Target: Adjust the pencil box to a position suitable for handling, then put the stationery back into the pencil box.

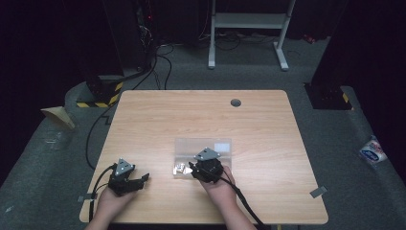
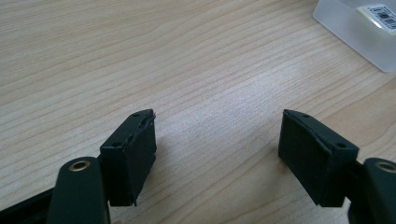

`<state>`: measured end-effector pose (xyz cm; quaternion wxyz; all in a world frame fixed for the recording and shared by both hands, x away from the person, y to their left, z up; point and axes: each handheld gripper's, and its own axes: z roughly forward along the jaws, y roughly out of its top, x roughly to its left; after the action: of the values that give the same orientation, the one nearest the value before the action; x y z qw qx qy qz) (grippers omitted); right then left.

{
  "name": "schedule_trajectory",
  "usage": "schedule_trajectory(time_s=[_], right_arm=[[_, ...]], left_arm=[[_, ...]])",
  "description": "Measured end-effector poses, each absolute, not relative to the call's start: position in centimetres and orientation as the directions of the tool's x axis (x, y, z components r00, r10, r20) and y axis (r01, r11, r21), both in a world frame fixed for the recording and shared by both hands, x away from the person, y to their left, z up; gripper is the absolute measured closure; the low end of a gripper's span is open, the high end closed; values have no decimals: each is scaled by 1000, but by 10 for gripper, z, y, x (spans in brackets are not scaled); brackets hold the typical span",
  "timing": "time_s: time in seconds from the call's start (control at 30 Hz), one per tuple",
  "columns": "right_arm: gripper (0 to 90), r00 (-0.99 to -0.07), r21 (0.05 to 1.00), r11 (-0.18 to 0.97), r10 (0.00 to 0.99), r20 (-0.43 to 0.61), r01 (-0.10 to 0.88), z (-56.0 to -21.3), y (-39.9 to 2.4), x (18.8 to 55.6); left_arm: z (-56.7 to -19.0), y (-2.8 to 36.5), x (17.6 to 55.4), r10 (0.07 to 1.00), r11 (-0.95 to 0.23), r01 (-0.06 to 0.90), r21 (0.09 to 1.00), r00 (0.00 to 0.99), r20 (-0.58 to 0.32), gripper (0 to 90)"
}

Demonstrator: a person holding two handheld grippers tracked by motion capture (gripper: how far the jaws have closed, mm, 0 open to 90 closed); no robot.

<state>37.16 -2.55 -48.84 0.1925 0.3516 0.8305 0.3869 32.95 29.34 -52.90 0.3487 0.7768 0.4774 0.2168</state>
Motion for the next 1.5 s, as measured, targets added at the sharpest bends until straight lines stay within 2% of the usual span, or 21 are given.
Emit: schedule_trajectory(time_s=[0.57, 0.87, 1.27, 1.5], right_arm=[[489, -545, 814, 334, 838, -24, 476, -479, -120, 362], [482, -501, 815, 322, 864, -44, 483, -479, -152, 361], [442, -406, 795, 305, 910, -81, 525, -496, -199, 359], [391, -343, 745, 291, 935, -89, 601, -510, -231, 351]], left_arm=[[-529, 294, 329, 894, -297, 592, 749, 449, 0, 279], [-529, 294, 329, 895, -301, 590, 749, 446, 8, 279], [-529, 293, 329, 898, -294, 593, 750, 440, 3, 280], [-529, 293, 328, 899, -294, 594, 749, 438, 6, 279]])
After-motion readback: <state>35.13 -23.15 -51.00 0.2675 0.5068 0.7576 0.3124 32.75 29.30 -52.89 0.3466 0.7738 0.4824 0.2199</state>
